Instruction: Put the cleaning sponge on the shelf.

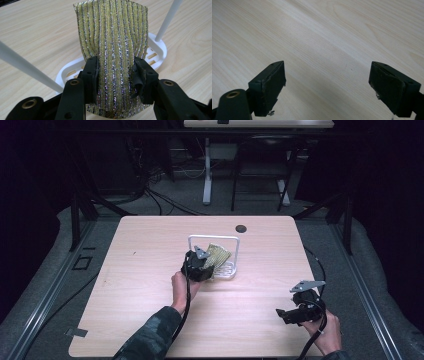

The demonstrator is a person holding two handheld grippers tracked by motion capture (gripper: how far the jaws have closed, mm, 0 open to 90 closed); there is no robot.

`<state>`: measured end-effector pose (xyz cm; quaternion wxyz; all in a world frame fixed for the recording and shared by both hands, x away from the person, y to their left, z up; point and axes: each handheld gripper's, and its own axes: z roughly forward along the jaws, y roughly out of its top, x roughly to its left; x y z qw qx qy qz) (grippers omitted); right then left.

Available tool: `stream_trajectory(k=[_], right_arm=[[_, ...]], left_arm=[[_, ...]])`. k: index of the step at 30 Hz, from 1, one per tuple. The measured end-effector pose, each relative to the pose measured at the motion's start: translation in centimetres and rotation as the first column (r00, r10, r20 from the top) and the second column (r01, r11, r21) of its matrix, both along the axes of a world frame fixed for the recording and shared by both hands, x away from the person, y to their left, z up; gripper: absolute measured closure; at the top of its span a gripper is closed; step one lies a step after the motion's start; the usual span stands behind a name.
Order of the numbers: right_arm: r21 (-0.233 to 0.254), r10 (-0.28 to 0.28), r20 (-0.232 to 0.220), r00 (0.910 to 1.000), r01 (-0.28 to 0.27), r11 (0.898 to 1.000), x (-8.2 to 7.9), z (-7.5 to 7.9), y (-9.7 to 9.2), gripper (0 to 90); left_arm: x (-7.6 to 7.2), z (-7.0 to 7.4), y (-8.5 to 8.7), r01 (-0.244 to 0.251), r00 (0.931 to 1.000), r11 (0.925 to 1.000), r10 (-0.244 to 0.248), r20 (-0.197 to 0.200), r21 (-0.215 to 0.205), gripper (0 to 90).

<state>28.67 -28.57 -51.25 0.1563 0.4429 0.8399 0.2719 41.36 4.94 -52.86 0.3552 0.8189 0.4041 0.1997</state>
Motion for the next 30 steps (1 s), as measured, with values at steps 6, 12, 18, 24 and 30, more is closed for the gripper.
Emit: stream_trajectory(k=[6,12,18,24,30], right_arm=[[-0.004,0.003,-0.001,1.0000,-0.003,1.000,0.0,0.0,0.0,13.3],[-0.005,0.003,0.000,1.0000,-0.003,1.000,0.0,0.0,0.0,13.3],[-0.004,-0.001,-0.009,1.0000,0.001,1.000,-0.1,-0.1,0.1,13.3],[-0.006,0.004,-0.008,1.0000,-0.004,1.000,-0.1,-0.1,0.0,13.3],[-0.006,0.005,-0.009,0.9999,-0.005,1.000,-0.1,-0.1,0.0,13.4]], left_arm=[[0.2,-0.3,-0.7,0.005,1.0000,1.0000,-0.005,0.000,0.006,59.0],[0.5,-0.8,-0.9,-0.002,0.9999,0.9998,0.002,-0.010,0.020,58.9],[1.0,-1.3,-0.9,-0.014,0.9996,0.9996,0.015,-0.022,0.025,58.7],[1.3,-1.8,-1.0,-0.019,0.9990,0.9991,0.020,-0.040,0.037,58.1],[1.5,-1.8,-1.1,-0.018,0.9990,0.9983,0.020,-0.040,0.056,55.1]])
